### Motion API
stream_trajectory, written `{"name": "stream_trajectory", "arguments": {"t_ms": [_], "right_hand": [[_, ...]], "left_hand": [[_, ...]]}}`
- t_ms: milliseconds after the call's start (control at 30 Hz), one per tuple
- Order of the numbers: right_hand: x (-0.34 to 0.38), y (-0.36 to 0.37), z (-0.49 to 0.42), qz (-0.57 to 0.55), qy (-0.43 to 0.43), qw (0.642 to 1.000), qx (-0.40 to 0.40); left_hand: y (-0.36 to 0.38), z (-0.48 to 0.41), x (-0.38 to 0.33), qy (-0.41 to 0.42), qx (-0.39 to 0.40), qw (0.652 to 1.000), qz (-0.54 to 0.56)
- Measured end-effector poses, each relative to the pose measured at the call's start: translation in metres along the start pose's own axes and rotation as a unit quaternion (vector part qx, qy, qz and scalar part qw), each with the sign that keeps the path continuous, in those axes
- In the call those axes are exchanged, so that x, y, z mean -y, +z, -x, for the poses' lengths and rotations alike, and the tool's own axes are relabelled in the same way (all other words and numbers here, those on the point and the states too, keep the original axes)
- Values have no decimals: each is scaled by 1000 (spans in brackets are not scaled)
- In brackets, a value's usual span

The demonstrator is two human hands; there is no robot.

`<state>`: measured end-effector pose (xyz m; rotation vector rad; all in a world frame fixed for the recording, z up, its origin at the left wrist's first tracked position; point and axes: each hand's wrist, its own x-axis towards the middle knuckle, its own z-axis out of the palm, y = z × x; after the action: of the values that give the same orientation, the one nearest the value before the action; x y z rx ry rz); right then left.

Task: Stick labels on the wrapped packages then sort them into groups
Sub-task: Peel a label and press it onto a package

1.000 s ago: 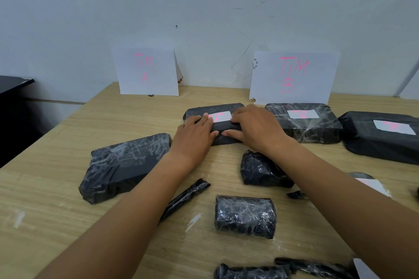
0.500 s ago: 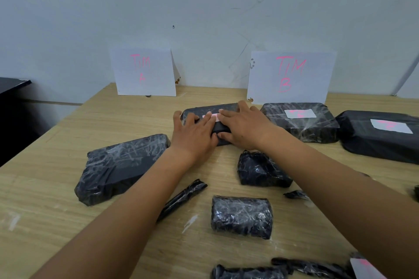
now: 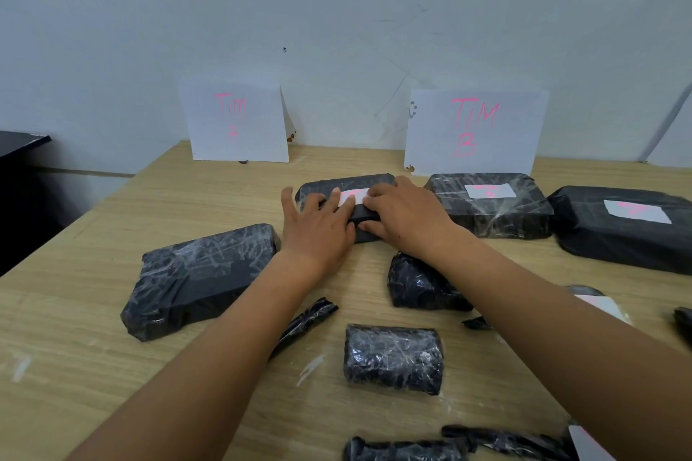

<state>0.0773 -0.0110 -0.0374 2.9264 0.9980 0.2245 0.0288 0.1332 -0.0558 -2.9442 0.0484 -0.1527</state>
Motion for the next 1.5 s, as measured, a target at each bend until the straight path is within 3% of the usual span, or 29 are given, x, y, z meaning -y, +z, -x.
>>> {"name": "stream_trajectory", "arguments": {"t_ms": [333,633,800,1000,1133,1267,1500], "right_hand": [[7,-5,3,17,23,999,-34],[10,-1,-4,102,-23,993,56],[13,3,-5,36,5,996,79],[18,3,-4,44,66,996,50],[20,-7,1,-61,87,994,30],[11,-27,19,-91,95,991,-31],[-22,-63,75,-85,127,986,-68]], "left_hand": [[7,7,5,-28,-121,989,76],[4,1,1,6,-57,998,-2],[1,-4,5,41,-26,998,40],[1,-1,7,-14,-25,998,49],[-6,3,3,-41,-6,997,65],[-20,9,-3,-15,-35,995,94],[-71,24,-59,64,-80,981,166]]}}
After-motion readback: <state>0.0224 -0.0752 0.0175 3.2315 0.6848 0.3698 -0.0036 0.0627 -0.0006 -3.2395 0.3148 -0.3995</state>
